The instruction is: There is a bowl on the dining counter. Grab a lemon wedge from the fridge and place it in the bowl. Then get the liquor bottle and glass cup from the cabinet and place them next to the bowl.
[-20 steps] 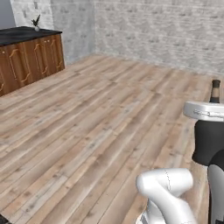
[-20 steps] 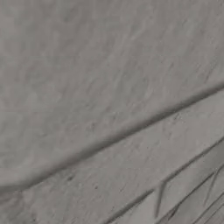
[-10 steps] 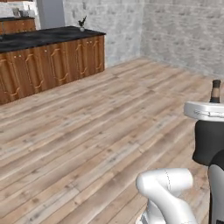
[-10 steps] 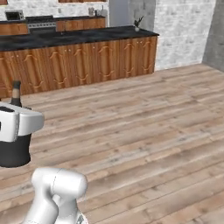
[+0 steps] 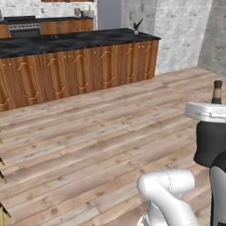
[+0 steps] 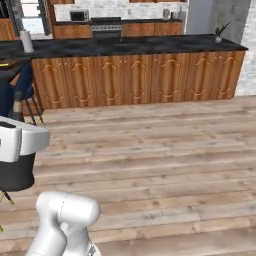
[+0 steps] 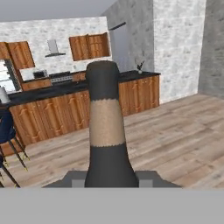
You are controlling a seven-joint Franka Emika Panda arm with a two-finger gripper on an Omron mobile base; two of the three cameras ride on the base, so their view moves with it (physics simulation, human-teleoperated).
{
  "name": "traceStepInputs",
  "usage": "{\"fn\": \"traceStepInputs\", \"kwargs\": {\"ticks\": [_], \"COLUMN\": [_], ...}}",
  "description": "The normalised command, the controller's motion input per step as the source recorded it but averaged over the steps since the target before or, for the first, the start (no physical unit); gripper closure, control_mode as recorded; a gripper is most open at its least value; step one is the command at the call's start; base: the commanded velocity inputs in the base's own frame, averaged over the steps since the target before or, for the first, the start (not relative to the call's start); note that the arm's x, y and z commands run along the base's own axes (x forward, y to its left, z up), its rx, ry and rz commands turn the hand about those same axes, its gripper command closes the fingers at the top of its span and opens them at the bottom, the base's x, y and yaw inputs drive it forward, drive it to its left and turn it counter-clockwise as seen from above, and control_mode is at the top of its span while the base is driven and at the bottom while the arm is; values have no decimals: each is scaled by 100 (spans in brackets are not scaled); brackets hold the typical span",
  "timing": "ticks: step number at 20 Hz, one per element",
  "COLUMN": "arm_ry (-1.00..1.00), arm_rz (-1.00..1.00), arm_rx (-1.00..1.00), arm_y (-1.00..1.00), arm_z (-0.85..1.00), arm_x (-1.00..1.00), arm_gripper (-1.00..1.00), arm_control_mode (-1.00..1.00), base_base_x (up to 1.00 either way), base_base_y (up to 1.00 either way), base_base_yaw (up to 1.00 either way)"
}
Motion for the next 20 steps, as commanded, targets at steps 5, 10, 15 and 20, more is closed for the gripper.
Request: {"fn": "traceStepInputs", "kwargs": {"ticks": [5,10,15,20], "arm_ry": [0,0,0,0], "arm_rz": [0,0,0,0], "arm_rx": [0,0,0,0], "arm_y": [0,0,0,0], "arm_z": [0,0,0,0], "arm_x": [0,0,0,0], "arm_gripper": [100,100,100,100], "arm_control_mode": [100,100,100,100], "base_base_x": [100,100,100,100], "base_base_y": [-26,-32,-32,-38], "base_base_yaw": [47,46,46,46]}}
